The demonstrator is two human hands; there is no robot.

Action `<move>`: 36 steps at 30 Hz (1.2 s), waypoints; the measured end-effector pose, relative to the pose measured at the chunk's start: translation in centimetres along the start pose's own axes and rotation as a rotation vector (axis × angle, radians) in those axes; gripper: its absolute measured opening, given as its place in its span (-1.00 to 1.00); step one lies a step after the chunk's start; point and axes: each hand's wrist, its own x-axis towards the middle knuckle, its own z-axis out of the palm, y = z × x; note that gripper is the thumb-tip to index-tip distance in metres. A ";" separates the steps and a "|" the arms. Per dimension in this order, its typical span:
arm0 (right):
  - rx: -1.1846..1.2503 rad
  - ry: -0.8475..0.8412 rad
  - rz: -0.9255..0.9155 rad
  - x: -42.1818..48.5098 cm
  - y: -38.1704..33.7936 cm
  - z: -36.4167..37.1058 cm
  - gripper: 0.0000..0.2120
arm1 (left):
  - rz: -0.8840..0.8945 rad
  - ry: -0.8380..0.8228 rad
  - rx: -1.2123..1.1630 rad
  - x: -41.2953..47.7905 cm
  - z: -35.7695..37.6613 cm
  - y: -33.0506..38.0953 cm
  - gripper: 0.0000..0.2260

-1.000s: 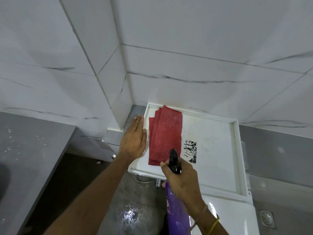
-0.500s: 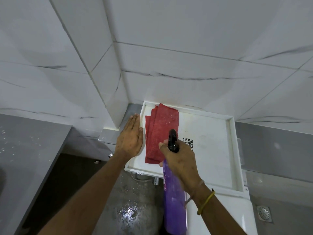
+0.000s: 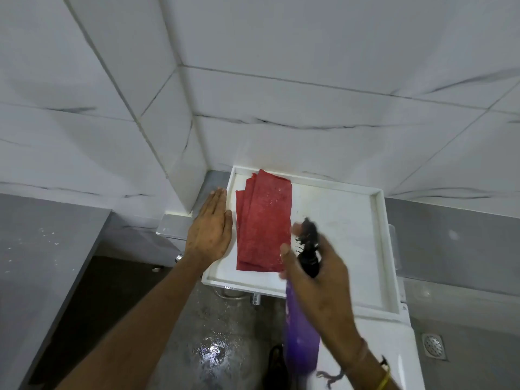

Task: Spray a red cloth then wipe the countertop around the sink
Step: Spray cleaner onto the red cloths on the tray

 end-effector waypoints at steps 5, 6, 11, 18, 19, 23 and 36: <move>0.092 0.225 -0.383 6.2 -3.0 -4.6 -0.71 | -0.019 -0.013 0.014 0.0 0.2 0.1 -0.51; 0.091 0.268 -0.421 7.7 -2.9 -5.2 -0.70 | -0.023 -0.016 0.019 0.0 0.2 0.1 -0.51; 0.029 0.352 -0.435 12.2 -0.3 -6.5 -0.67 | -0.030 -0.019 0.059 0.0 0.3 0.0 -0.51; -0.021 0.382 -0.376 13.5 2.7 -6.5 -0.63 | -0.017 -0.009 0.100 0.2 0.4 -0.1 -0.51; -0.021 0.397 -0.377 13.6 2.8 -6.4 -0.61 | -0.015 -0.007 0.099 0.2 0.4 -0.1 -0.51; -0.027 0.429 -0.335 13.6 3.3 -6.1 -0.50 | -0.025 0.001 0.103 0.2 0.4 0.1 -0.51; -0.075 0.736 -0.245 5.0 5.0 -3.8 -0.53 | -0.030 0.011 0.094 0.1 0.3 0.2 -0.51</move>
